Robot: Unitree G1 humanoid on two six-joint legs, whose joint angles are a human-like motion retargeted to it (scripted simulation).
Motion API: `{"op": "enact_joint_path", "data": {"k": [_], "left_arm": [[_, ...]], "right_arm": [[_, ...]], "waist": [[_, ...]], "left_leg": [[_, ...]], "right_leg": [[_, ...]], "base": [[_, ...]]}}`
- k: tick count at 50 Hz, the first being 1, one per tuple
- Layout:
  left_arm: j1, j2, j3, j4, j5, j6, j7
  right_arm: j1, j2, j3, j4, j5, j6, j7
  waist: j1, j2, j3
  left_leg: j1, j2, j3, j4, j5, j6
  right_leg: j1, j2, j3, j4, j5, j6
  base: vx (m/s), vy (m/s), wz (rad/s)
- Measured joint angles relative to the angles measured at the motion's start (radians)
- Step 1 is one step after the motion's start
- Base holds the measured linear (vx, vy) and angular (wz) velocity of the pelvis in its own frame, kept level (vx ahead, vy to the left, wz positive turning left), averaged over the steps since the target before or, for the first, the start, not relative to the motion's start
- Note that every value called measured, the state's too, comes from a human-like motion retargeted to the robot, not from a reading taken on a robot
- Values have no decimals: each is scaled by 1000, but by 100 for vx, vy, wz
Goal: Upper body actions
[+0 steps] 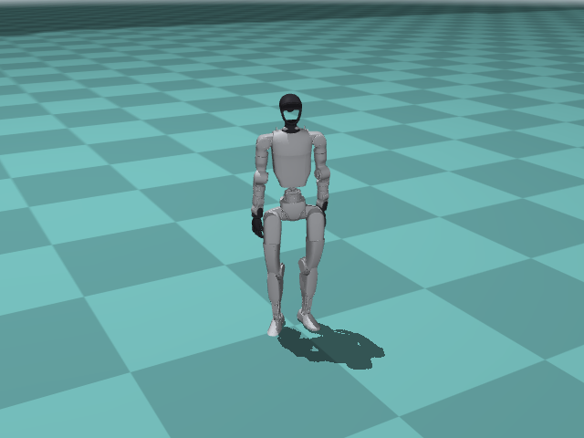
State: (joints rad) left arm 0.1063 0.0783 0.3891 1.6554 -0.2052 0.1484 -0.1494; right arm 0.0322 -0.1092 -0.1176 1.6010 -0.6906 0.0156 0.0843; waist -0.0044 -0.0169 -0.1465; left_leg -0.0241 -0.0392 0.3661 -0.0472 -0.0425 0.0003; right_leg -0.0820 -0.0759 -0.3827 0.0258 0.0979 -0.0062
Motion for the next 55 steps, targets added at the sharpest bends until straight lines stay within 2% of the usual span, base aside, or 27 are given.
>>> {"op": "enact_joint_path", "data": {"k": [15,25,33,35,38,40,41,46,51,55], "left_arm": [[-62,-7,-23,-72,-32,-15,26],[-56,8,-12,-62,-34,2,32],[-14,18,25,-58,-36,19,32],[-6,20,37,-58,-38,20,39],[2,18,47,-67,-44,19,49],[3,16,47,-75,-47,19,49],[2,16,45,-80,-47,19,48],[3,14,35,-107,-39,15,50],[9,9,31,-117,-30,20,47],[15,3,39,-108,-36,26,36]], "right_arm": [[-13,-20,-12,1,10,4,-15],[9,-30,-29,33,-2,21,-37],[13,-37,-35,42,-42,30,-46],[12,-41,-39,40,-46,29,-44],[11,-51,-50,36,-40,26,-47],[10,-59,-60,36,-26,22,-52],[8,-64,-62,39,-18,21,-55],[-6,-83,-72,53,8,29,-69],[-6,-90,-72,45,19,25,-68],[-11,-80,-65,36,16,29,-62]], "waist": [[-4,17,12],[-48,30,10],[-84,16,27],[-93,6,33],[-89,-23,41],[-67,-44,56],[-53,-51,69],[-3,-46,121],[58,-27,164],[101,-27,195]], "left_leg": [[-15,29,-1,4,5,-20],[-14,65,-29,7,12,-56],[1,104,-39,65,-15,-85],[-6,113,-39,107,-22,-76],[-44,100,-56,211,-40,-1],[-67,84,-63,286,-46,46],[-78,83,-59,315,-48,47],[-171,41,-159,332,-19,0],[-285,63,-129,223,-34,-24],[-397,71,-163,154,-38,-37]], "right_leg": [[-14,11,4,7,-5,-16],[3,48,-11,0,-34,-34],[37,83,18,-4,-68,-56],[45,82,23,-5,-72,-62],[50,59,44,-6,-72,-64],[57,40,55,-8,-63,-64],[63,34,57,-8,-59,-65],[87,40,65,-10,-46,-73],[115,59,68,-18,-35,-87],[133,59,88,-26,-28,-107]], "base": [[-10,0,1],[-20,-3,15],[-19,-4,9],[-15,-2,5],[-17,-2,-11],[-20,-2,-40],[-20,-2,-50],[-18,1,-34],[-12,1,-38],[-7,-1,-39]]}}
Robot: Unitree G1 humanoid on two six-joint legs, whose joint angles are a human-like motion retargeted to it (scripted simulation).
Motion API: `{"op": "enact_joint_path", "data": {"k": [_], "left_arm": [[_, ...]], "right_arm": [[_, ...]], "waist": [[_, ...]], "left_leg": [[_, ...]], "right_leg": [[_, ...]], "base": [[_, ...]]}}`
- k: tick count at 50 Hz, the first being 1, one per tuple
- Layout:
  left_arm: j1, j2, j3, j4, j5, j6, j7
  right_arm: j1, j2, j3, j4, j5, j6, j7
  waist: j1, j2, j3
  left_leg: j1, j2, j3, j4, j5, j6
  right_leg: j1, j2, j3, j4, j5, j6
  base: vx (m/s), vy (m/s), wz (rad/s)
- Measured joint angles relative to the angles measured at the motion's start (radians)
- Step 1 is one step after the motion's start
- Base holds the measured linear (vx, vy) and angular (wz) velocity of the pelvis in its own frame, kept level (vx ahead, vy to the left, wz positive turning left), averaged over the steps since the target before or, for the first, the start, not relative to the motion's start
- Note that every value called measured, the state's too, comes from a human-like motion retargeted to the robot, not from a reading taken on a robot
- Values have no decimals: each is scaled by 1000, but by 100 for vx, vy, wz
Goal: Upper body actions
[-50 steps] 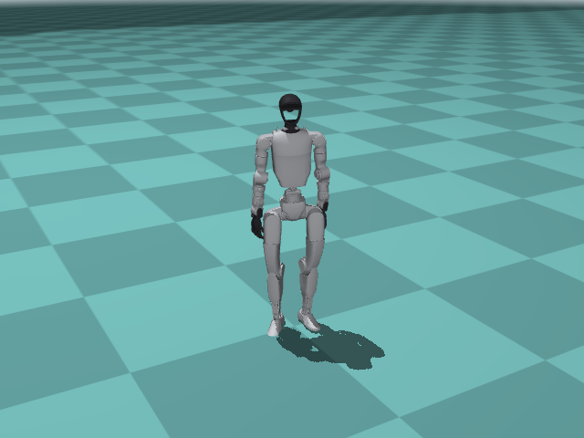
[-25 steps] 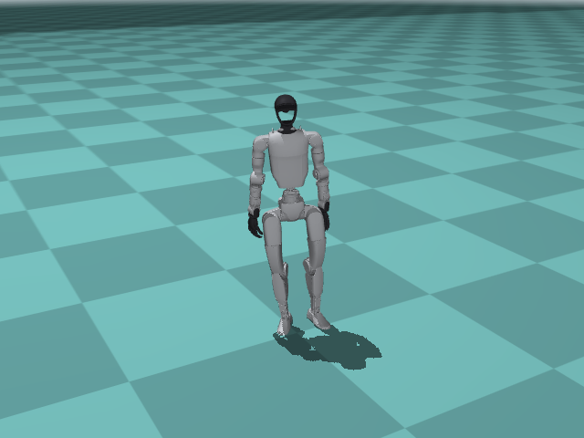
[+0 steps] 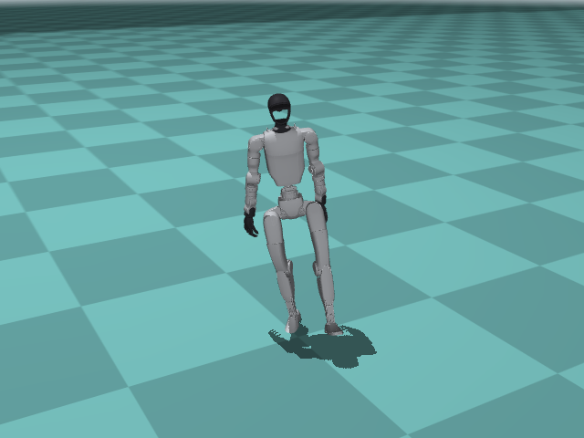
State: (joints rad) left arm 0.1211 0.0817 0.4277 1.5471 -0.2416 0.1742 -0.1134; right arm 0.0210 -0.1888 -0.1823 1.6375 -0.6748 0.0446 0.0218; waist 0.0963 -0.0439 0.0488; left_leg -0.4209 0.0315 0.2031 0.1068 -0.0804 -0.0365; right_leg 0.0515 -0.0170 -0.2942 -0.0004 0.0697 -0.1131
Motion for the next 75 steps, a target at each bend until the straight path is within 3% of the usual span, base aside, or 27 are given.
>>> {"op": "enact_joint_path", "data": {"k": [8,15,31,43,47,54,75], "left_arm": [[7,-5,0,17,4,10,-17],[18,-9,5,22,13,18,-22],[1,4,-7,-4,0,12,37],[-10,4,-17,-17,-8,-15,70],[-13,0,-20,-16,-7,-22,62],[-19,-3,-15,-14,11,-25,41],[26,20,55,23,-5,-26,9]], "right_arm": [[-4,31,23,-34,1,-11,25],[0,41,32,-32,-8,-11,29],[25,10,-8,7,-24,7,2],[17,29,-12,-11,1,-4,19],[12,33,-1,-14,-14,-4,19],[3,38,9,-7,-15,-1,9],[-25,77,82,-38,-2,-46,42]], "waist": [[77,-26,56],[97,-29,53],[4,26,-69],[-86,34,-124],[-102,57,-136],[-147,58,-150],[-53,-11,-148]], "left_leg": [[-164,49,8,-43,-4,-14],[-172,51,-39,-44,4,-9],[100,-50,-118,46,54,-18],[330,-69,-108,33,47,19],[375,-52,-46,-34,19,-48],[359,-71,-68,-78,7,-19],[411,-148,61,-137,-10,82]], "right_leg": [[18,-25,40,4,3,-27],[22,-36,43,10,-5,-20],[-17,-13,-46,11,-47,9],[-50,-18,-102,8,-53,35],[-58,5,-112,7,-54,42],[-67,-11,-144,6,-49,67],[-99,-96,-86,38,25,124]], "base": [[-4,-3,-27],[0,0,0],[3,3,40],[9,-1,32],[19,0,19],[21,-2,29],[27,2,-30]]}}
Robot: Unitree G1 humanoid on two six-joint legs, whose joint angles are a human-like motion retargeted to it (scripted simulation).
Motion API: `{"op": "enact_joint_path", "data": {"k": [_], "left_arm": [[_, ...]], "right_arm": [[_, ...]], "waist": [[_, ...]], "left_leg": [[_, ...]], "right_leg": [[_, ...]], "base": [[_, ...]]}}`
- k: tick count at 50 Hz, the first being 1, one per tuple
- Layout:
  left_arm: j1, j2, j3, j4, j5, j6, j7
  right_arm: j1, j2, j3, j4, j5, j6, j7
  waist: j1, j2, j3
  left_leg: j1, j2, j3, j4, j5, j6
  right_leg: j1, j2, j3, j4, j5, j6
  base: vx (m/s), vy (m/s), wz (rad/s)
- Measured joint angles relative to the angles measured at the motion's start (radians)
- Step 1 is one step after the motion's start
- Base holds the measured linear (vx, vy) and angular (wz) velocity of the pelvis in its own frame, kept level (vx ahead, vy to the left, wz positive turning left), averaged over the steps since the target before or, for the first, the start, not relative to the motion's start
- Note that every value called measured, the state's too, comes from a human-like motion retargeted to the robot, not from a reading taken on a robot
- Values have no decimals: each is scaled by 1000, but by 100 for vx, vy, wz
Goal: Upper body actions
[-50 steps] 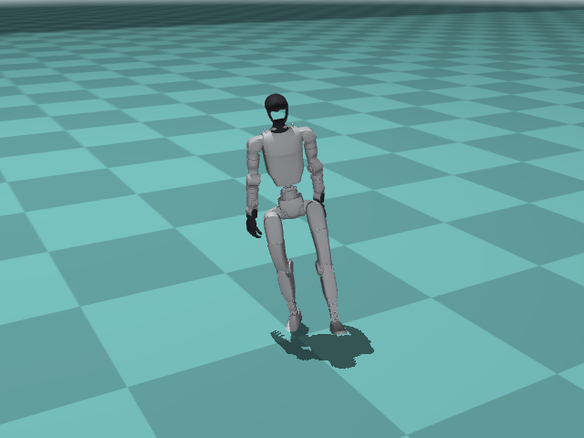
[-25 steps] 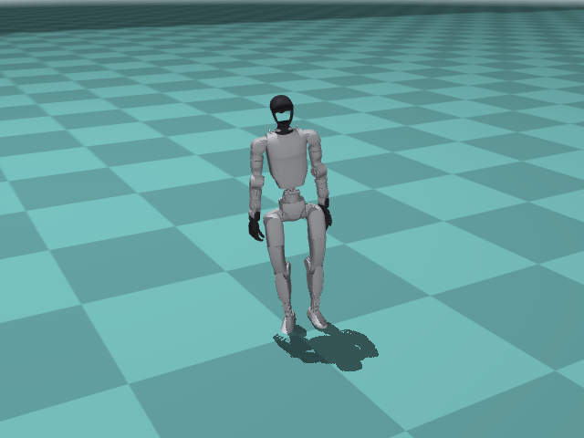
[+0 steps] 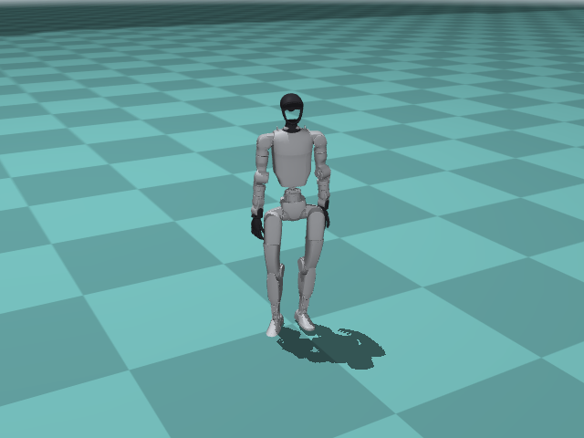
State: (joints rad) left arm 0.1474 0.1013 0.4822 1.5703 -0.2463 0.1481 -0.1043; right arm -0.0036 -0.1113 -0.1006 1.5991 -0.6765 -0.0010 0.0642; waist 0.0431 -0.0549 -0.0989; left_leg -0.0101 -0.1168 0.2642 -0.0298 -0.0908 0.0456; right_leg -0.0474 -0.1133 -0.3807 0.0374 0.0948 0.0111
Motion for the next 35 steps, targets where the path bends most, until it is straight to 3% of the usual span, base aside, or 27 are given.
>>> {"op": "enact_joint_path", "data": {"k": [10,17,30,35], "left_arm": [[-23,16,16,-3,-6,-22,24],[-68,41,-6,17,-15,-28,49],[-175,19,-104,3,-52,-75,69],[-208,18,-127,8,-42,-81,70]], "right_arm": [[33,-26,-28,49,-14,-2,-35],[47,-32,-84,70,51,-10,-27],[66,-44,-134,60,129,-26,-33],[71,-38,-144,67,146,-25,-33]], "waist": [[34,-11,-12],[18,22,19],[-115,72,134],[-170,92,154]], "left_leg": [[13,-38,-10,4,-7,43],[38,4,-41,23,8,65],[92,57,-125,51,44,100],[85,84,-170,51,63,101]], "right_leg": [[0,-47,-11,91,-8,46],[-132,-35,66,348,-48,-18],[-476,-3,94,154,-69,-189],[-564,-6,127,128,-62,-220]], "base": [[32,12,2],[22,6,19],[4,-2,37],[-4,-4,46]]}}
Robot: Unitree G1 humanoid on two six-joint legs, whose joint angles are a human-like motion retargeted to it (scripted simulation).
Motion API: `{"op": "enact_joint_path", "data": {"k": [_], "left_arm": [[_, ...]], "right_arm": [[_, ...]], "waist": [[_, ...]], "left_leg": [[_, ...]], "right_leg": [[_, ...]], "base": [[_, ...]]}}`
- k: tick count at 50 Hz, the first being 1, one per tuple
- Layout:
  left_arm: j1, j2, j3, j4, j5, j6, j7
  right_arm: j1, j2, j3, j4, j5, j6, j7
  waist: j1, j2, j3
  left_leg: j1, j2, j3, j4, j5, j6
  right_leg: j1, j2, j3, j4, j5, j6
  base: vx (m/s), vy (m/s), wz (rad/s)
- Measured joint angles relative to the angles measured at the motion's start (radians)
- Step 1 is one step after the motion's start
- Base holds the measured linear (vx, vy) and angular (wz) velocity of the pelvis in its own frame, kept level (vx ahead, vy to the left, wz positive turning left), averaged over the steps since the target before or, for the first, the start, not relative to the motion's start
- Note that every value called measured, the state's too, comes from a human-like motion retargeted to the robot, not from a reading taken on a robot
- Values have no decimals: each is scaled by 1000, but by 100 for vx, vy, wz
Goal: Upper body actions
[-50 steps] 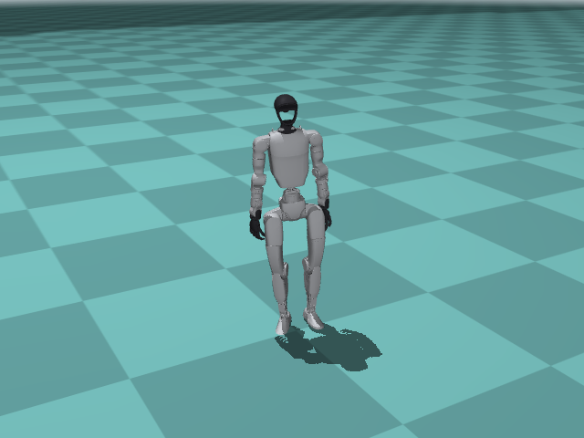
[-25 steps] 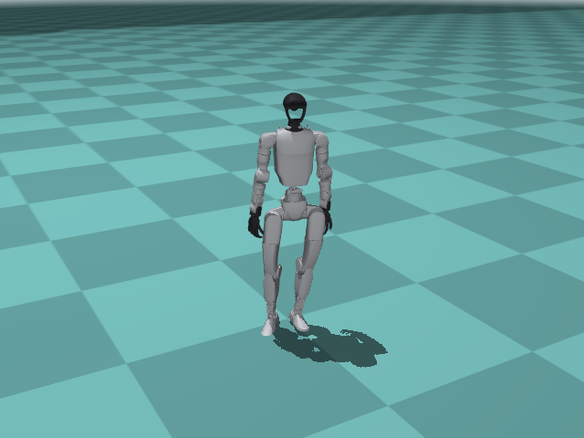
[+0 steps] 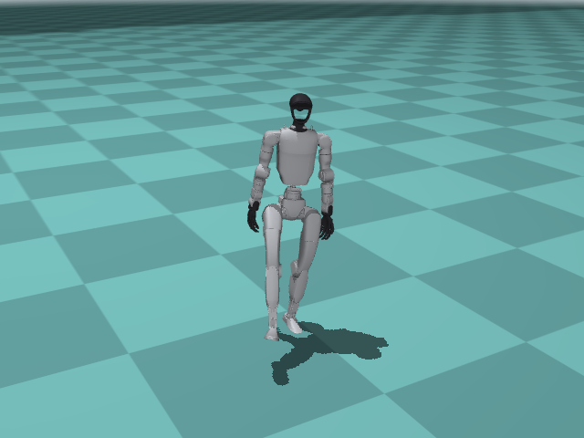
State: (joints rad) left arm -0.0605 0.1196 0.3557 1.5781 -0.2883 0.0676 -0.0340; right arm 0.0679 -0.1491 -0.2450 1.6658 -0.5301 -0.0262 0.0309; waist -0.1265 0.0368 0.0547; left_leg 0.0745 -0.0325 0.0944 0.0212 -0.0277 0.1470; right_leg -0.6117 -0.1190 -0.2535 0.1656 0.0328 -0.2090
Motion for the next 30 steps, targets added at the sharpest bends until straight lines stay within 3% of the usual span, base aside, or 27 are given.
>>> {"op": "enact_joint_path", "data": {"k": [5,10,21,23,25,28,30], "left_arm": [[9,-3,-4,-5,3,-15,-9],[56,-7,13,8,10,-13,-20],[150,16,64,58,60,36,-59],[156,26,82,70,70,48,-69],[175,25,94,76,68,52,-70],[191,32,113,96,60,67,-76],[191,34,125,106,49,72,-74]], "right_arm": [[13,3,-10,10,12,3,-1],[27,1,-6,0,7,0,-7],[16,-14,5,-25,-8,-4,-19],[-6,-15,5,-17,-18,0,-14],[-7,-10,13,-22,-25,-2,-17],[-26,-2,30,-31,-50,3,-5],[-41,6,42,-40,-71,5,4]], "waist": [[12,-11,1],[28,-24,-10],[136,-66,-81],[170,-86,-97],[189,-90,-125],[217,-113,-142],[244,-120,-150]], "left_leg": [[3,-3,2,6,-1,3],[17,-13,15,10,-12,0],[-15,-62,81,3,-28,-21],[-30,-78,110,0,-32,-26],[-50,-78,128,-4,-32,-35],[-57,-90,168,-4,-42,-46],[-58,-87,203,-10,-46,-55]], "right_leg": [[7,1,8,-26,2,-5],[129,-3,-43,-27,14,31],[519,-12,-85,19,135,182],[568,-18,-51,31,170,249],[627,-1,-57,-7,92,280],[662,-4,-197,-94,52,238],[653,5,-126,-124,62,244]], "base": [[1,-2,6],[1,-1,-9],[-3,-1,-27],[-16,-5,-73],[-14,-3,-49],[-19,-7,-66],[-22,-6,-90]]}}
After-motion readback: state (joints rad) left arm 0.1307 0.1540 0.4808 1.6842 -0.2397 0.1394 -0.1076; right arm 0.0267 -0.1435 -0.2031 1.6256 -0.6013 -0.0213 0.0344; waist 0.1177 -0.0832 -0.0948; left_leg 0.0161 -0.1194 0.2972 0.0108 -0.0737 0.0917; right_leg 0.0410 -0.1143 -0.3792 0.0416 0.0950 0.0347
